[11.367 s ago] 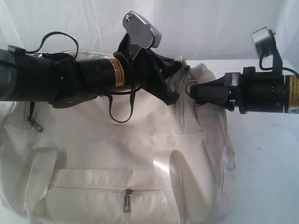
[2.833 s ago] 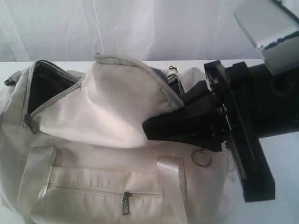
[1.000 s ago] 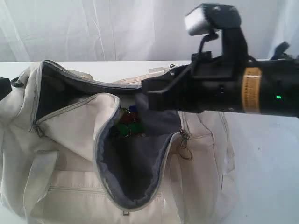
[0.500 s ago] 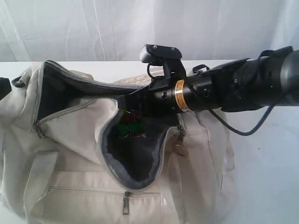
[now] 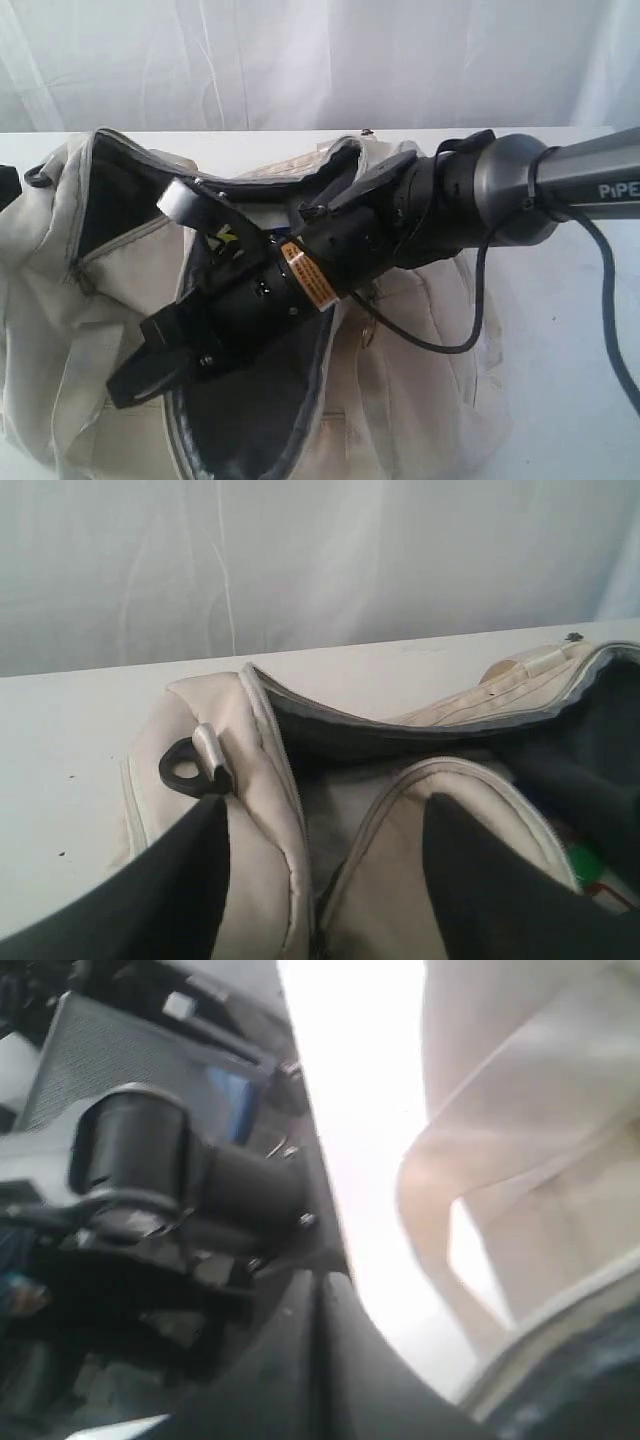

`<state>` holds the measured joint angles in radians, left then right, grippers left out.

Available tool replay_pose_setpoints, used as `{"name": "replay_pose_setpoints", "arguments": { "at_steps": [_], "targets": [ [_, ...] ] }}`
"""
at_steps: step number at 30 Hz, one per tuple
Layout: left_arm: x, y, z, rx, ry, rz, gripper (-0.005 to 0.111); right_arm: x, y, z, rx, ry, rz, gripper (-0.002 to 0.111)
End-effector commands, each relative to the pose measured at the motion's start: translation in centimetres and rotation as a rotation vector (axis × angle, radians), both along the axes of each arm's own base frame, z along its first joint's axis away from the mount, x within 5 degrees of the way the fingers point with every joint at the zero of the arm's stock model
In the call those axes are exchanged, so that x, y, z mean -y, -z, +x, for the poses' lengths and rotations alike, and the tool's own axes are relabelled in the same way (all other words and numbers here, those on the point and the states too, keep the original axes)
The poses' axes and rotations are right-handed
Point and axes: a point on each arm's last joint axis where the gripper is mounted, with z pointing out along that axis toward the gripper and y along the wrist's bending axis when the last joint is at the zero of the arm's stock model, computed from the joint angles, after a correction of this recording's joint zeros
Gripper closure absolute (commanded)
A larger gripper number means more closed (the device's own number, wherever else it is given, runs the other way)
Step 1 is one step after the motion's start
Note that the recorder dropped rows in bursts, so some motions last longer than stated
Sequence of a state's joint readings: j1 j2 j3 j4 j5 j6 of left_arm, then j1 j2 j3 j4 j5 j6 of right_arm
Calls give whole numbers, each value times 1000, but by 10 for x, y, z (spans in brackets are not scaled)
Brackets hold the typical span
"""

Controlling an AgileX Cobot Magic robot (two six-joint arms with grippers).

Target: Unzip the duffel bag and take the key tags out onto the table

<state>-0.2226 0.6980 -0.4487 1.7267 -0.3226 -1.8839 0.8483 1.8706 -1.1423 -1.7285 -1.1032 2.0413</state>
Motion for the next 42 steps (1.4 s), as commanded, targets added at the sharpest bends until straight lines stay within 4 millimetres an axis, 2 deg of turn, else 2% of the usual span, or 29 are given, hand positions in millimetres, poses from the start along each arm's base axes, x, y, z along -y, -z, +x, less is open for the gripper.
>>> {"name": "replay_pose_setpoints", "arguments": {
  "at_steps": [1, 4, 6, 7, 8, 9, 11, 14, 18, 22, 25, 33, 42],
  "targets": [
    [-1, 1, -2, 9, -1, 15, 47, 4, -22, -6, 28, -116, 94, 108],
    [-1, 1, -2, 9, -1, 15, 47, 7, -51, 2, 131, -81, 164, 108],
    [-1, 1, -2, 9, -1, 15, 47, 10, -65, 20, 258, 80, 162, 108],
    [-1, 1, -2, 9, -1, 15, 47, 14, -72, 36, 366, 231, 143, 108],
    [-1, 1, -2, 9, -1, 15, 47, 15, -74, 43, 406, 297, 128, 108],
    [-1, 1, -2, 9, -1, 15, 47, 17, -74, 57, 489, 441, 89, 108],
    [-1, 1, -2, 7, 3, 12, 47, 20, -72, 73, 574, 580, 40, 108],
    [3, 1, -4, 1, 47, 5, 47, 22, -61, 89, 636, 701, -30, 108],
    [17, 8, -3, -72, 190, -38, 47, 18, -39, 96, 621, 702, -83, 108],
    [22, 18, 9, -151, 192, -90, 47, 17, -34, 98, 621, 708, -98, 108],
    [25, 28, 20, -213, 194, -118, 47, 17, -34, 98, 621, 708, -98, 108],
    [45, 47, 39, -292, 350, -223, 47, 19, -37, 99, 634, 727, -98, 108],
    [68, 39, 62, -307, 443, -202, 47, 29, -60, 102, 699, 821, -76, 108]
  ]
}}
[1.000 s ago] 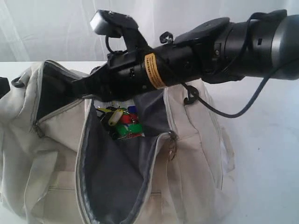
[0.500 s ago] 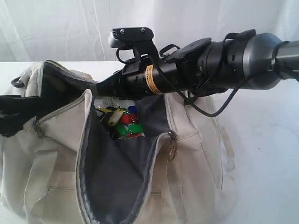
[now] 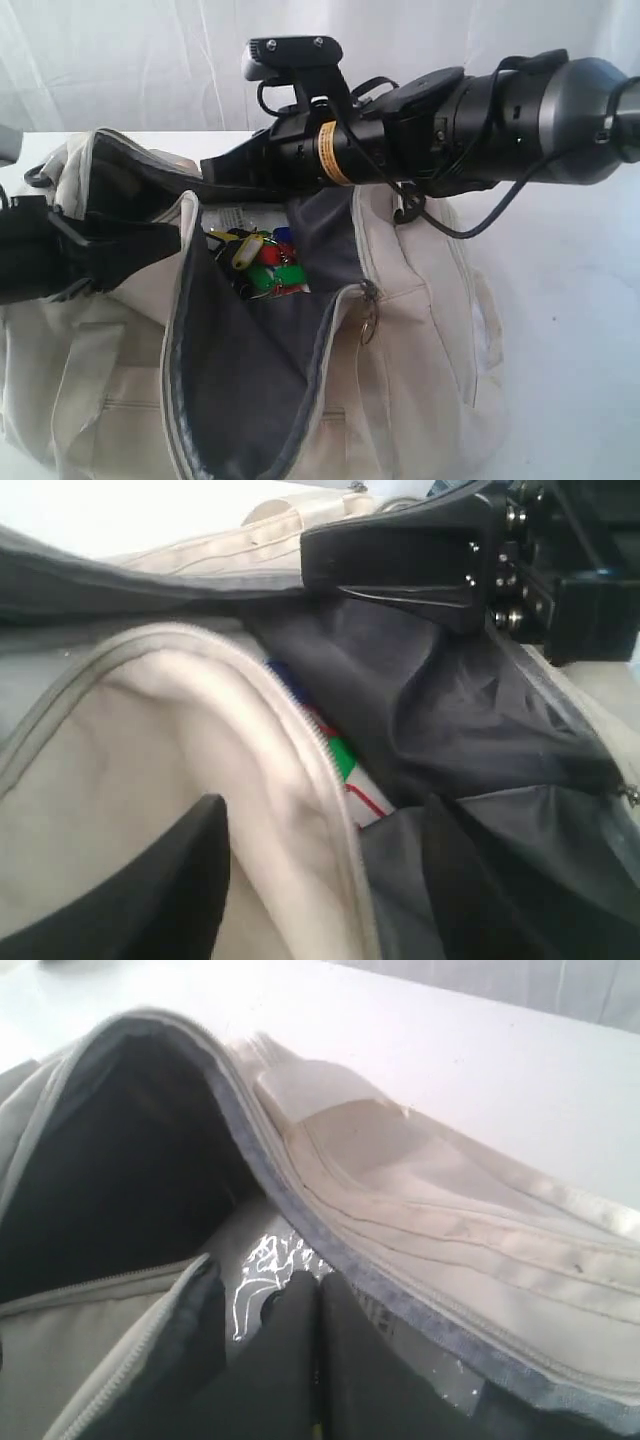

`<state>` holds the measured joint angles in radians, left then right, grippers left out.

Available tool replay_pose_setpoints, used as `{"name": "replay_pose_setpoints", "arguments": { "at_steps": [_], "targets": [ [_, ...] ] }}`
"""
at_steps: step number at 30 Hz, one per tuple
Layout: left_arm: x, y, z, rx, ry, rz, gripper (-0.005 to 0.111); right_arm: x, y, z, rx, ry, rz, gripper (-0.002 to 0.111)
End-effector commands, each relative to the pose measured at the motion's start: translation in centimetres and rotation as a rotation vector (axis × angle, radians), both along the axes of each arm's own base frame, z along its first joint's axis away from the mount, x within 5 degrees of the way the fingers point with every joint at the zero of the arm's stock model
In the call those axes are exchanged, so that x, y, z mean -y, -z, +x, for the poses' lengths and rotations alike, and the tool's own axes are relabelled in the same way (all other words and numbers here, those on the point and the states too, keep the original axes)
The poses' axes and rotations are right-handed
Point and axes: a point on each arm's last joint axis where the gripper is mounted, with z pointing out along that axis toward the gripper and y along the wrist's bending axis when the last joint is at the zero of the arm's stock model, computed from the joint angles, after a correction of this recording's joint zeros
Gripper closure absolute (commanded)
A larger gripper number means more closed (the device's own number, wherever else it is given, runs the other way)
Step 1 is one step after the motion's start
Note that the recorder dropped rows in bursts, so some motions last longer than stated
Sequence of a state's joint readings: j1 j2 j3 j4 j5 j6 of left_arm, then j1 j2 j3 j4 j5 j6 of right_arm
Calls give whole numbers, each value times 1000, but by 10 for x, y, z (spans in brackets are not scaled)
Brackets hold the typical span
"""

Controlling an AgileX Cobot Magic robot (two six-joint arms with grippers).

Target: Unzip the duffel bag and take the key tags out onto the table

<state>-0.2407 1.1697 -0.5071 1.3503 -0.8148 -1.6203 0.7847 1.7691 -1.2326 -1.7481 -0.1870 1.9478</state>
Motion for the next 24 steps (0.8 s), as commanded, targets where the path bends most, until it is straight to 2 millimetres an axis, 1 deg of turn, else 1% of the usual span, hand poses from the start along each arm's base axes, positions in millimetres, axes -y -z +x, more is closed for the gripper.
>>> {"name": "replay_pose_setpoints", "arguments": {
  "at_steps": [1, 6, 10, 11, 14, 15, 18, 19, 21, 23, 24],
  "targets": [
    [15, -7, 10, 23, 32, 42, 47, 7, -14, 2, 40, 36, 16, 108],
    [29, -2, 20, 6, 28, 121, 47, 8, -19, 0, 50, 33, 26, 108],
    [34, 6, 29, -21, -24, 201, 47, 8, -20, 0, 51, 34, 27, 108],
    [35, 6, 31, -22, -32, 212, 50, 8, -20, 0, 51, 34, 27, 108],
    [34, 6, 32, -23, -40, 214, 67, 8, -20, 0, 50, 32, 27, 108],
    [34, 6, 32, -15, -35, 217, 77, 9, -22, -1, 54, 32, 30, 108],
    [35, 3, 29, 17, 7, 231, 100, 10, -24, -2, 58, 30, 36, 108],
    [36, 2, 27, 36, 37, 240, 105, 10, -26, -2, 63, 29, 38, 108],
    [38, -1, 20, 82, 124, 276, 107, 11, -30, -3, 70, 29, 43, 108],
    [36, -4, 14, 70, 150, 298, 107, 12, -32, -4, 76, 28, 46, 108],
    [35, -7, 12, 40, 130, 271, 107, 12, -33, -4, 78, 28, 48, 108]
  ]
}}
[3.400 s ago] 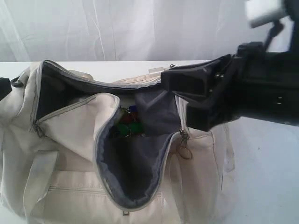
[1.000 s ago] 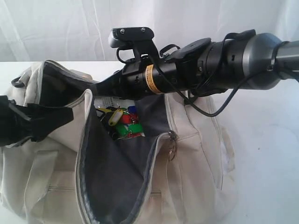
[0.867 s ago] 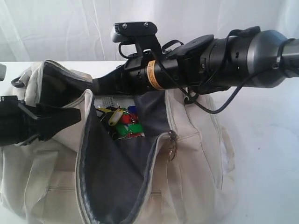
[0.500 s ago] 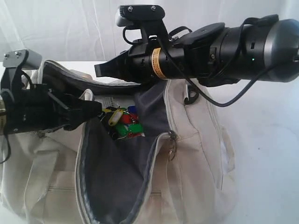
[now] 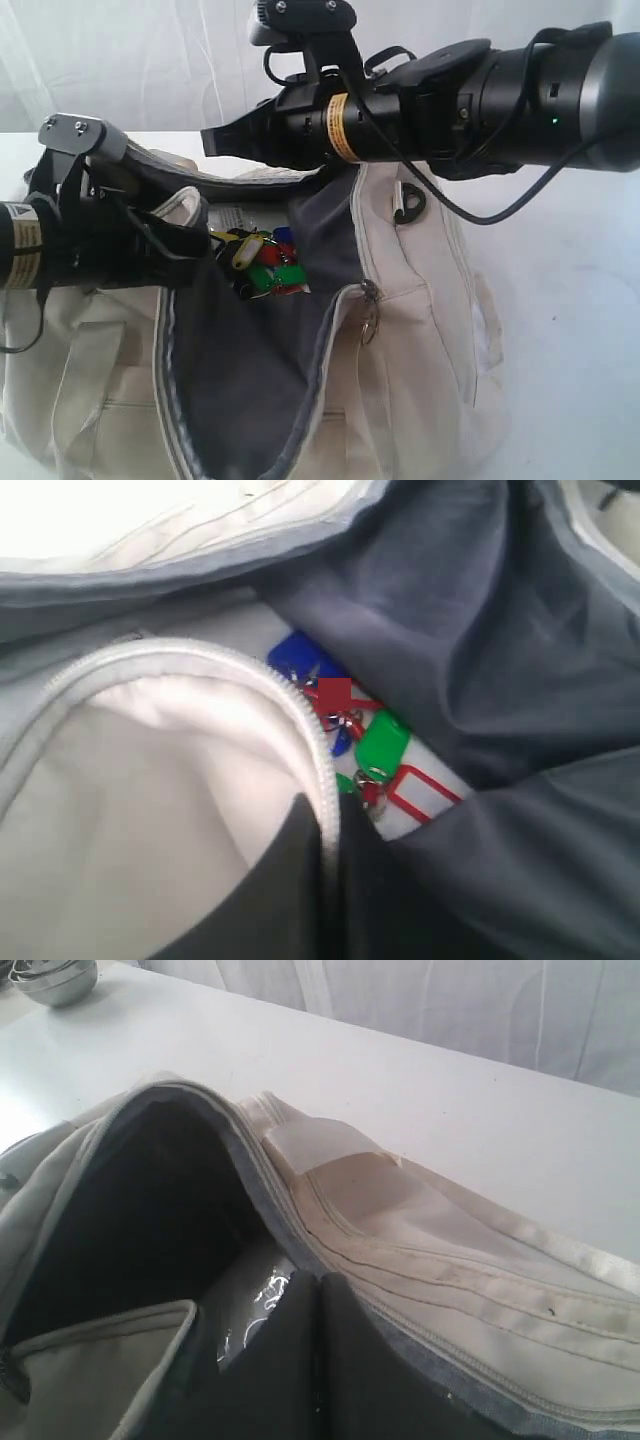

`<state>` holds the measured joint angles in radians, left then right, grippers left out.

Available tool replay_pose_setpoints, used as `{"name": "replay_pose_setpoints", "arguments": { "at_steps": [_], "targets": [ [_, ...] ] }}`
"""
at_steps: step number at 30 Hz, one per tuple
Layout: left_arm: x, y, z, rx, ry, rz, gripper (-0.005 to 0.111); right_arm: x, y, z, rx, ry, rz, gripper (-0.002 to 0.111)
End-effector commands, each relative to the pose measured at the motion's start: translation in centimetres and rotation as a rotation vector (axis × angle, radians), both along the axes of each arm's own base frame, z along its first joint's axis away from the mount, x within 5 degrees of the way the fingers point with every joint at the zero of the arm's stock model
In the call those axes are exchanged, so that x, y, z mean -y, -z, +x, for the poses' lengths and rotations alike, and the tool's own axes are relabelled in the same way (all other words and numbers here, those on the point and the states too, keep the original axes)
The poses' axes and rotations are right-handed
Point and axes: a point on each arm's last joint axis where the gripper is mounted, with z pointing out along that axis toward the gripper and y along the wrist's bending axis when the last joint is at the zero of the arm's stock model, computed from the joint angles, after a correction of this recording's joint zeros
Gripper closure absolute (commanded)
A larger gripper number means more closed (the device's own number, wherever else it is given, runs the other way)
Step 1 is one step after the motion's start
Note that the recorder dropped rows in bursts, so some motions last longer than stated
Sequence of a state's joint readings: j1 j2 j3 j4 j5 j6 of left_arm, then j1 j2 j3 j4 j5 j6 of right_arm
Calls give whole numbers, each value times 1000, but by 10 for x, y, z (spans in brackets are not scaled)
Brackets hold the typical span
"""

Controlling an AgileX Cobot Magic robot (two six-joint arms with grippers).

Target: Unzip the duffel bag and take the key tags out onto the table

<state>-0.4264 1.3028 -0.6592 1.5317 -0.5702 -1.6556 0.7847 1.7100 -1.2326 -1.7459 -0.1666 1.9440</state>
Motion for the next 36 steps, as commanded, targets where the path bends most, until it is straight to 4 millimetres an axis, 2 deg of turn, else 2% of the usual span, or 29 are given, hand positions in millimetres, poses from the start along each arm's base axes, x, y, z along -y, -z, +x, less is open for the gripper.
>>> {"name": "replay_pose_setpoints", "arguments": {
  "at_steps": [1, 11, 13, 19, 25, 28, 36],
  "targets": [
    [-3, -12, -16, -14, 47, -3, 107, 5, -11, 0, 29, 9, 13, 108],
    [-27, -57, -50, 27, 78, -219, 107, 3, -11, -5, 7, -49, 23, 108],
    [-34, -61, -58, 12, 61, -264, 107, 2, -11, -7, -1, -69, 26, 108],
    [-46, -45, -91, -53, 73, -331, 107, -2, -10, -14, -32, -144, 38, 108],
    [-41, -19, -128, -174, 252, -387, 107, -7, -6, -24, -91, -265, 49, 108],
    [-42, -11, -131, -199, 256, -375, 107, -14, 5, -33, -193, -379, 61, 108],
    [-42, -8, -132, -210, 253, -375, 106, -31, 50, -53, -466, -627, 49, 108]
  ]
}}
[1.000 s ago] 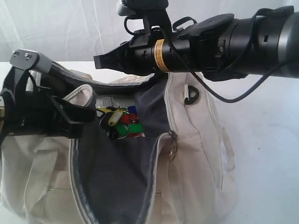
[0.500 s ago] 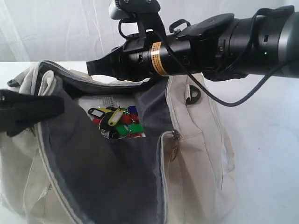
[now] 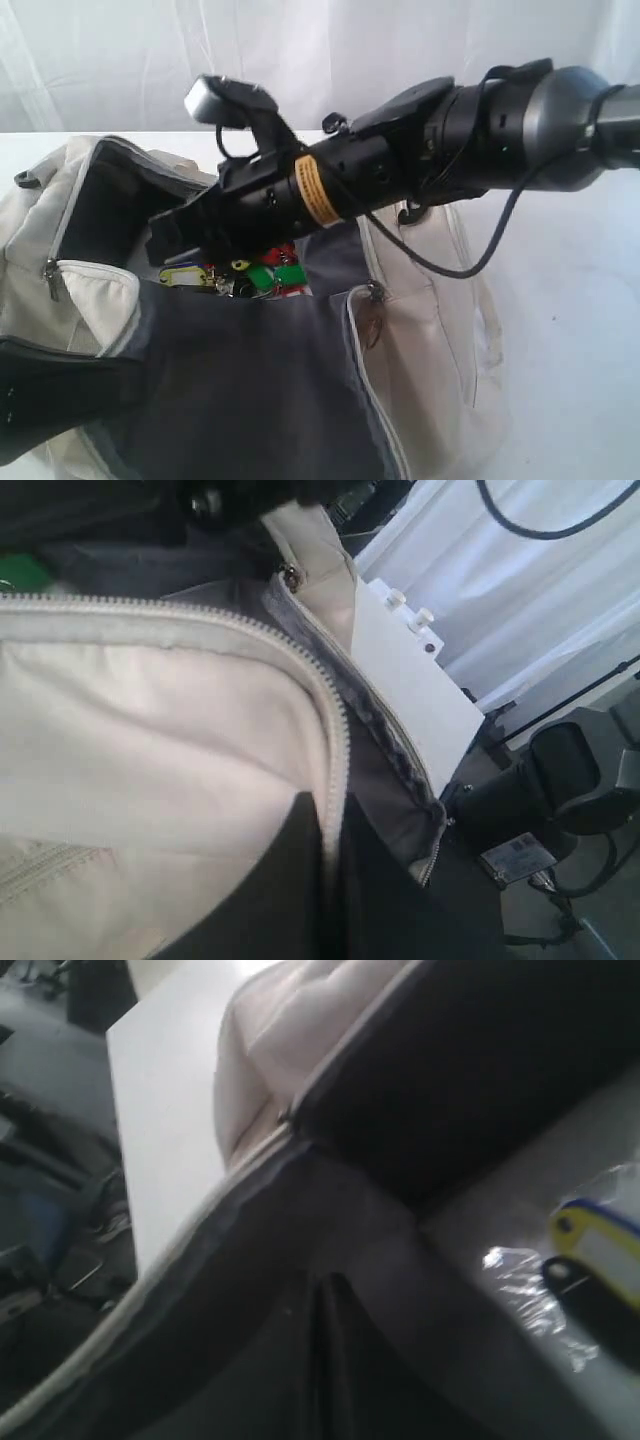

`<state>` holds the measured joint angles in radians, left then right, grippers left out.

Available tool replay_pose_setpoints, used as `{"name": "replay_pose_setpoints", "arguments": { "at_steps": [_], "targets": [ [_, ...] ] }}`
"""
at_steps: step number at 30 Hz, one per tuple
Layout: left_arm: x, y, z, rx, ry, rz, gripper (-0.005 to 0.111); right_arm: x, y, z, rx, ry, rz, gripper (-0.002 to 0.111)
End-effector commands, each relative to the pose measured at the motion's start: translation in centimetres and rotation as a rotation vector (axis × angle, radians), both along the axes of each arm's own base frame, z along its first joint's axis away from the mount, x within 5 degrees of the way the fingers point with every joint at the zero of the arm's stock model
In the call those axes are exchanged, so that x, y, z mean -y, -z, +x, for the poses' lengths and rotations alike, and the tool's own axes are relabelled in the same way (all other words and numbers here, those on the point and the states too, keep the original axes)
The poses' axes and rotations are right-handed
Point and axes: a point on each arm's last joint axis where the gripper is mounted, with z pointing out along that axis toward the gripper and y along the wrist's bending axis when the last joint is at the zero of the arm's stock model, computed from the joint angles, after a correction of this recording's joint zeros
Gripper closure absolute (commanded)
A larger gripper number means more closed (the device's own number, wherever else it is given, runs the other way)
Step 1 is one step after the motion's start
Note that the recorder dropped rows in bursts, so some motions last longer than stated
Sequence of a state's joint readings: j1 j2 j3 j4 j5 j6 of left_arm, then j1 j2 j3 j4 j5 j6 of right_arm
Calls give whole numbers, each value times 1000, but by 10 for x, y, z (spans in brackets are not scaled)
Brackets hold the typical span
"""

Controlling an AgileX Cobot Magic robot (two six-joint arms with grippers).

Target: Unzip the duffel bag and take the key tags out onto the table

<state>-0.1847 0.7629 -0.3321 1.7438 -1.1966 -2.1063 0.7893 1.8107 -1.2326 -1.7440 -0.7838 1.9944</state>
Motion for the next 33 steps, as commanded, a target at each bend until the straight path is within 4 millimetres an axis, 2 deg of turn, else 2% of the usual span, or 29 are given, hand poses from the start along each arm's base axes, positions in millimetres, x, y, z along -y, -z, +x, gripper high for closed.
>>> {"name": "replay_pose_setpoints", "arguments": {
  "at_steps": [1, 3, 9, 11, 15, 18, 24, 29, 31, 33],
  "targets": [
    [0, 0, -3, -6, 16, -10, 101, -5, 16, -10, -102, -115, -8, 108],
    [0, 0, -3, -6, 16, -10, 93, -5, 17, -11, -113, -129, -7, 108],
    [0, 0, -3, 43, 31, 6, 45, -5, 16, -12, -122, -145, -3, 108],
    [0, 0, -3, 52, 33, 8, 34, -5, 16, -13, -125, -151, -2, 108],
    [0, -2, -3, 70, 37, 11, 31, -6, 15, -18, -143, -180, 3, 108],
    [1, -11, 0, 101, 36, 6, 31, -10, 17, -26, -172, -216, -1, 108],
    [2, -55, 9, 250, 34, -18, 31, -26, 34, -45, -210, -283, -37, 108],
    [3, -99, 11, 393, 32, -44, 31, -31, 55, -48, -267, -309, -72, 108],
    [3, -106, 11, 419, 32, -47, 31, -30, 54, -52, -284, -347, -63, 108],
    [-1, -109, 20, 455, -66, -21, 31, -28, 52, -56, -309, -394, -49, 108]
  ]
}}
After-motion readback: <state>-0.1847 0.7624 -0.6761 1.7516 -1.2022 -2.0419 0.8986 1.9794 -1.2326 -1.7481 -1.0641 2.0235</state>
